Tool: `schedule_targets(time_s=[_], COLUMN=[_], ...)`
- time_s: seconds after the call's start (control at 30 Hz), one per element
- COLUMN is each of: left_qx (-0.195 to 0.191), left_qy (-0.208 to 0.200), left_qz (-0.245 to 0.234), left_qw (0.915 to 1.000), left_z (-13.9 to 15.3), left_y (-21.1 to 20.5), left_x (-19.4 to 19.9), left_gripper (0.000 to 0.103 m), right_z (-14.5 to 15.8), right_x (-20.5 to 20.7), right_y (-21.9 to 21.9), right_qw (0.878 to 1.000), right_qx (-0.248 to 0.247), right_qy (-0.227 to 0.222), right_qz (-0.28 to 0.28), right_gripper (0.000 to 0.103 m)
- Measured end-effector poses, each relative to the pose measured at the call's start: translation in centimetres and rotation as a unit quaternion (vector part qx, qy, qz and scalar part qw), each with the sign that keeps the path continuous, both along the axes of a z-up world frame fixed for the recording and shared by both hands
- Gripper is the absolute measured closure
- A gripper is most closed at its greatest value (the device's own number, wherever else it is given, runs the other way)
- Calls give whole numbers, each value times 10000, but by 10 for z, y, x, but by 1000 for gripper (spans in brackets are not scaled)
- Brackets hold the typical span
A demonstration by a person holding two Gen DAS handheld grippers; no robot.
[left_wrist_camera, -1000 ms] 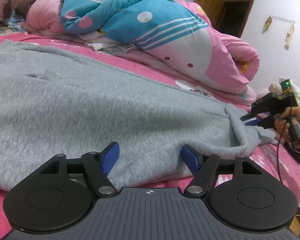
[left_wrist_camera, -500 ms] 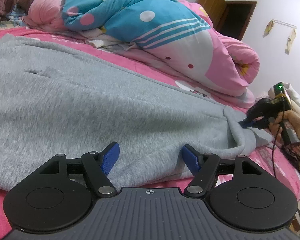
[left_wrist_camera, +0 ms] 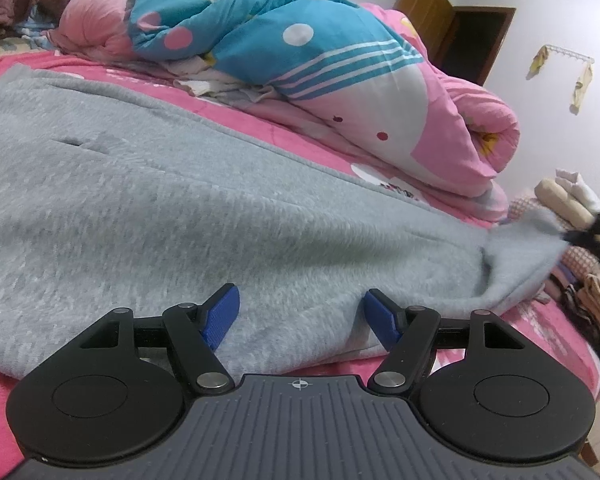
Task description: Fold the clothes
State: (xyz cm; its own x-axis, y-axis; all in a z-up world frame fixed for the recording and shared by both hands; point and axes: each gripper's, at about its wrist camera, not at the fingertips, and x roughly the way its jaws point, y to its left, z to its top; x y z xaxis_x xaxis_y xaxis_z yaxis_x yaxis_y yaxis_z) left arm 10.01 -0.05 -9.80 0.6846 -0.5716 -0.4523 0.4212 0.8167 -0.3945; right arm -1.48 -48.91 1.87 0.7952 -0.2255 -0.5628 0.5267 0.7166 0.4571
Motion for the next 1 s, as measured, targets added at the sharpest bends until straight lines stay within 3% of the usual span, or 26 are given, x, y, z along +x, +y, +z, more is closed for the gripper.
schedule_targets(time_s=[0.17,0.3,0.4,0.53,0.67,0.7,0.87,1.0], left_qx=[-12,-13,-76,-331,-580,-651,-947,-1250], left_qy=[-25,-75,-134,-136,115,208,542,754], left_qz=[36,85,158,225,235,227,331,495], left_qw=[10000,9999,9998,9991,9980,9974,9935,9880], left_z=[0,0,0,5,10,10,9,5], left_y=[3,6,11,26,40,42,53,55], left_x=[-3,-5,-8,-15,-26,-31,-56,-69], left_gripper=[33,33,33,33,33,33,33,33], right_z=[-5,-61,-109,-107,-111,-120,-162,-171], right_x=[-77,-120,-143,-161,-158,-158,-168,-175], right_y=[19,20,14,17,16,12,-7,-16], right_qw=[9977,9917,9786,9714,9729,9701,9335,9246], right_qx=[229,859,1592,1724,1626,1770,2888,3025], right_qy=[-446,-377,-412,-1091,-1155,-1142,-1630,-1925], right_qz=[-448,-880,-1237,-1216,-1167,-1209,-1366,-1285], right_gripper=[101,101,103,103,103,103,101,98])
